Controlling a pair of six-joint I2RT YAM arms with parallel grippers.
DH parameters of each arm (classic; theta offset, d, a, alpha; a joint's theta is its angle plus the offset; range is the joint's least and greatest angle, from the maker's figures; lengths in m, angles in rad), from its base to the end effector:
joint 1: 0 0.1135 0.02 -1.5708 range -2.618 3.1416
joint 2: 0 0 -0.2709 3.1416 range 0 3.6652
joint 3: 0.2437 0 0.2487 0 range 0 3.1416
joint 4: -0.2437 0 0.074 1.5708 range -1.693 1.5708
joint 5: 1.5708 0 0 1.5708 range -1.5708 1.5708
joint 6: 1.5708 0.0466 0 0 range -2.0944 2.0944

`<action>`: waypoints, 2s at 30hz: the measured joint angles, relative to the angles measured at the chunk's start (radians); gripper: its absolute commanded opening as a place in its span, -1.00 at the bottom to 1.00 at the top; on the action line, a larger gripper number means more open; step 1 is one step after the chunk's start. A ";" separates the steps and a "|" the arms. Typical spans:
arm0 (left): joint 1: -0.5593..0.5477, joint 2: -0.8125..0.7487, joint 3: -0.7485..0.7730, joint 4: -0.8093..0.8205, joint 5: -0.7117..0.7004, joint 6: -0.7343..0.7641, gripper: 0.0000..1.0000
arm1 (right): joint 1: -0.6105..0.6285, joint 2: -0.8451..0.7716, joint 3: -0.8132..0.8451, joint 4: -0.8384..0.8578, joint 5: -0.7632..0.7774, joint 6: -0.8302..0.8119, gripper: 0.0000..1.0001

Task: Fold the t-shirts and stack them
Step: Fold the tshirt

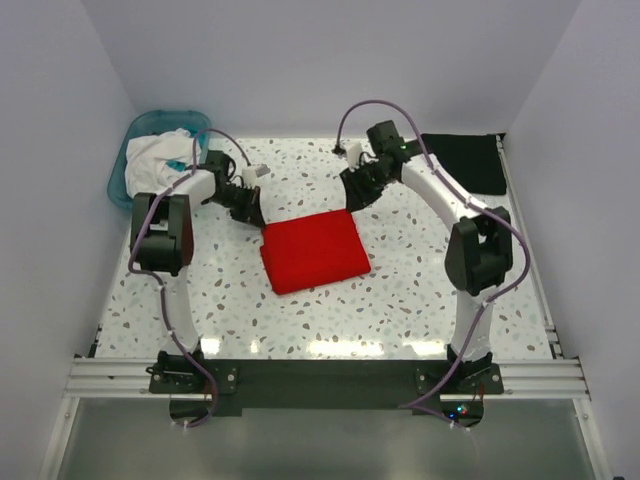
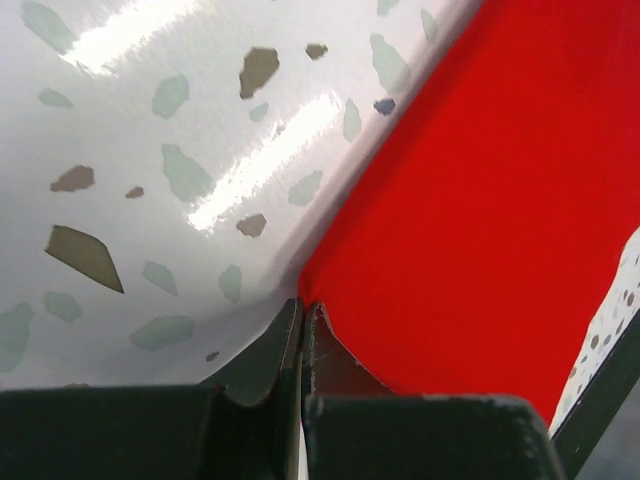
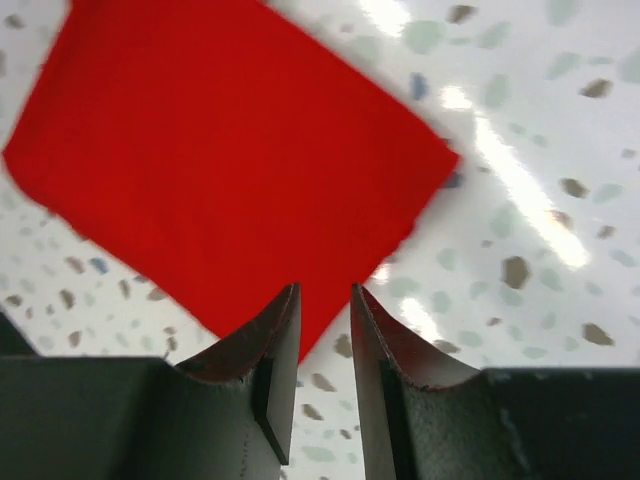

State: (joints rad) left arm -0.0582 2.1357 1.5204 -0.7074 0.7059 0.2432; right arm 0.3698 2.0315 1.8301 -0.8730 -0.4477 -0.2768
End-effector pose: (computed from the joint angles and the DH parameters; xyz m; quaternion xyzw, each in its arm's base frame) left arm 0.4212 -0.0548 0.1459 0.1821 0.9142 -0.3308 0.1473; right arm 0.4068 0.1793 0.2647 -0.3520 0.8789 0.2261 0.2293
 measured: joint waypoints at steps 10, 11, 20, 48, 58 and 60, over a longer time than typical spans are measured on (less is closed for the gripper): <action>-0.001 0.028 0.032 0.047 0.005 -0.103 -1.00 | 0.129 0.031 -0.272 0.027 0.027 -0.011 -0.44; -0.001 0.025 0.023 0.056 0.007 -0.109 -1.00 | 0.113 0.060 -0.274 0.028 0.049 -0.012 -0.45; 0.011 -0.039 -0.076 0.126 0.106 -0.179 -0.45 | -0.028 0.104 -0.173 0.011 0.140 -0.043 -0.28; 0.050 -0.393 -0.818 1.036 0.224 -1.153 0.53 | 0.439 -0.088 -0.215 0.161 0.306 0.200 0.22; 0.027 -0.378 -0.843 1.127 0.201 -1.275 0.52 | 0.523 -0.088 -0.219 0.224 0.389 0.228 0.15; 0.018 -0.375 -0.849 1.143 0.199 -1.292 0.50 | 0.535 -0.088 -0.227 0.241 0.407 0.232 0.14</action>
State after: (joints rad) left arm -0.0402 1.7603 0.6716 0.4355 0.9047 -1.0489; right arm 0.9047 1.9438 1.6032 -0.6319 -0.0406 -0.0444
